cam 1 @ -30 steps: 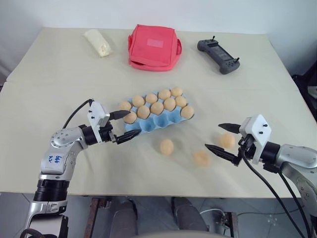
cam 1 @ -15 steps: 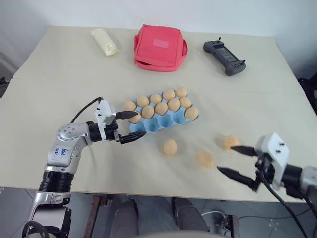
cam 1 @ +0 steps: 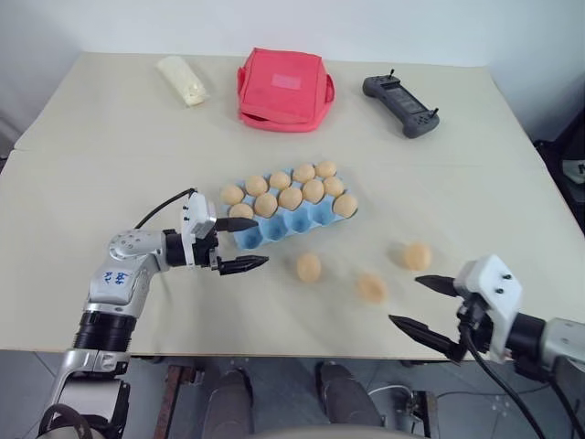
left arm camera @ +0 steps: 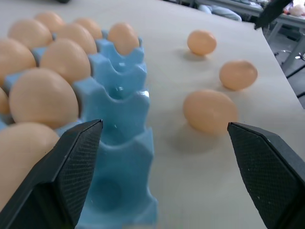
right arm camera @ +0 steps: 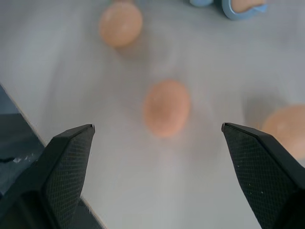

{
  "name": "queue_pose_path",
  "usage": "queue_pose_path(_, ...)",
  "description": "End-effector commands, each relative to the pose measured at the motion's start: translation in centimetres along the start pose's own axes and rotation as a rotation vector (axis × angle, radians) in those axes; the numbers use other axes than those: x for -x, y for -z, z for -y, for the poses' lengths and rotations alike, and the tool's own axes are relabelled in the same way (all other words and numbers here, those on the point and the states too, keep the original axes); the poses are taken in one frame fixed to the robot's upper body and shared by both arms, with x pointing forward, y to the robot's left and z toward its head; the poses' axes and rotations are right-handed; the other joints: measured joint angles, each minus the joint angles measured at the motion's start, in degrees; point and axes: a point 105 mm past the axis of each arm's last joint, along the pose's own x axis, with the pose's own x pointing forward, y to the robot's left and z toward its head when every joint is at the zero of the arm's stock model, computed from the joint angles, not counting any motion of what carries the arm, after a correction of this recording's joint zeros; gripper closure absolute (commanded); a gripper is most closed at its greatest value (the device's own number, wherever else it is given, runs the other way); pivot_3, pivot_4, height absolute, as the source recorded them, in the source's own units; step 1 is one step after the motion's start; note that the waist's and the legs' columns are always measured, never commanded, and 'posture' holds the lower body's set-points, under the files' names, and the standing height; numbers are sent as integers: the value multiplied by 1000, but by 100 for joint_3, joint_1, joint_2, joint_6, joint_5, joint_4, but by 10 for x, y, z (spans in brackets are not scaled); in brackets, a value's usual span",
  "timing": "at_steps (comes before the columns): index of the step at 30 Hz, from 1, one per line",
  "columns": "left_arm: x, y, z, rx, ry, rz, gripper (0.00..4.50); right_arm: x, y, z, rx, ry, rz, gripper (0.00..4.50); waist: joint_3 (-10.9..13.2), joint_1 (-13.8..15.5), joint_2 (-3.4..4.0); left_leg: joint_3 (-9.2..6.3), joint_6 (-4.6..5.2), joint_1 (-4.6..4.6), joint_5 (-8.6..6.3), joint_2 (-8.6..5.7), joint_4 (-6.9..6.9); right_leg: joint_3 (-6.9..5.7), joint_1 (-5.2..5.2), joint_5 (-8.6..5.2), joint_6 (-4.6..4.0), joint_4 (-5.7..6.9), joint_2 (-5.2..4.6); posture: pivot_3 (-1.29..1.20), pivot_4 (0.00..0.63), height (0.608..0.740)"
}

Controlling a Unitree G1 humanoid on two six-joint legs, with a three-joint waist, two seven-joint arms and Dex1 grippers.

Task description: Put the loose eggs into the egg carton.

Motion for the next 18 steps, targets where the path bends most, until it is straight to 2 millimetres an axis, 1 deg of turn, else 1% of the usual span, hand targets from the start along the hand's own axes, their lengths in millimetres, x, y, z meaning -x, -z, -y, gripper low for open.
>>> queue_pose_path(1,5,-9,6,-33,3,13,37,-9,-3,4,26,-5,4,0,-1,-2,-1,0,0,0,0,1,-2,0,-1,1,2,0,0,0,150,740)
queue_pose_path(6,10,-8,11,-29,-34,11,37,-27,-2,13,67,-36,-21,0,-1,1,-1,0,0,-2,0,1,-8,-1,-8,11,23,1,0,0,150,740)
queue_pose_path(12,14,-8,17,-23,-59,16,37,-40,4,20,99,-69,-55,0,-1,0,-1,0,0,-2,-1,2,-9,-1,-9,16,32,0,0,0,150,740)
queue_pose_path(18,18,-8,21,-16,-76,16,37,-49,7,20,108,-118,-67,0,-1,0,-1,2,1,-2,-1,2,-7,-1,-9,15,30,1,0,0,150,740)
